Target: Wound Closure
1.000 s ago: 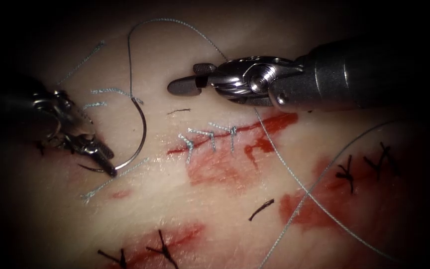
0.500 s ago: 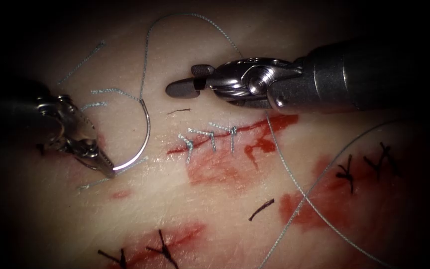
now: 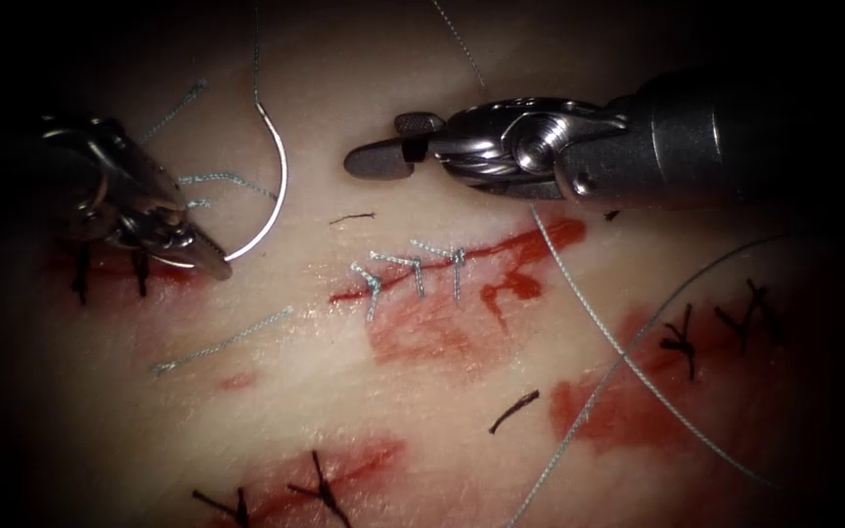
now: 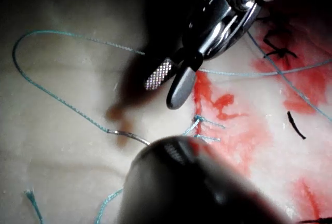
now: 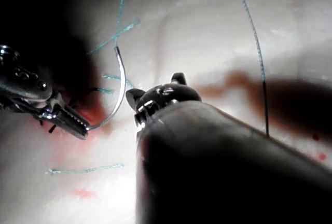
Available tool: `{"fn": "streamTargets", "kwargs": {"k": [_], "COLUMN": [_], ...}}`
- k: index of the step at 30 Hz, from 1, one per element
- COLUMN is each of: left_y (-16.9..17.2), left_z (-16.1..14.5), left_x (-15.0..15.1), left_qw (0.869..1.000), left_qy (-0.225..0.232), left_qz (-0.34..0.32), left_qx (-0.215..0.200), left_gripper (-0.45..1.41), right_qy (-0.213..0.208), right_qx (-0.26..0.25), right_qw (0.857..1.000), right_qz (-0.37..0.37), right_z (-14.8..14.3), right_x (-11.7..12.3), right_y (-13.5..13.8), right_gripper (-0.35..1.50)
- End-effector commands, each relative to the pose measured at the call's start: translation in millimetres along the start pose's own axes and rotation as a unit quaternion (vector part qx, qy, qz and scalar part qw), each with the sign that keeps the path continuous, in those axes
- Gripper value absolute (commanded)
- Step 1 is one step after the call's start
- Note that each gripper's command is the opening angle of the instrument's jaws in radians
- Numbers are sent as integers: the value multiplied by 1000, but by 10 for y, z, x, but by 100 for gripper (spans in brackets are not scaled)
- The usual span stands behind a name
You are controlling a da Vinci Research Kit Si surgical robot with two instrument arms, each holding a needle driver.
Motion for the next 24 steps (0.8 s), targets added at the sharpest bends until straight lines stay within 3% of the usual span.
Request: {"fn": "streamTargets", "kwargs": {"k": [1,2,3,4,9,13,18,21,24], "left_y": [6,12,26,40,57,60,63,67,70], "left_z": [11,16,28,36,49,54,53,54,54], "left_x": [5,8,13,18,22,26,28,30,31], "left_qw": [1000,999,992,986,982,979,978,978,978], "left_qy": [0,-1,-10,-26,-24,-21,-19,-18,-19], "left_qz": [-9,-12,-31,-40,-48,-47,-48,-53,-53], "left_qx": [23,52,123,160,179,197,200,200,201], "left_gripper": [-45,-45,-45,-45,-45,-45,-45,-45,-45], "right_qy": [1,3,9,14,29,16,13,8,6], "right_qx": [1,-2,-14,-24,-60,-70,-77,-84,-84], "right_qw": [1000,1000,1000,1000,998,997,997,996,996], "right_qz": [-1,-1,-2,4,15,12,7,8,-1], "right_z": [12,14,16,17,19,25,36,43,49], "right_x": [-1,-2,-3,-2,-2,-6,-15,-18,-18], "right_y": [-4,-4,-5,-6,-7,-8,-5,-6,-7], "right_gripper": [115,113,111,106,83,78,78,91,84]}}
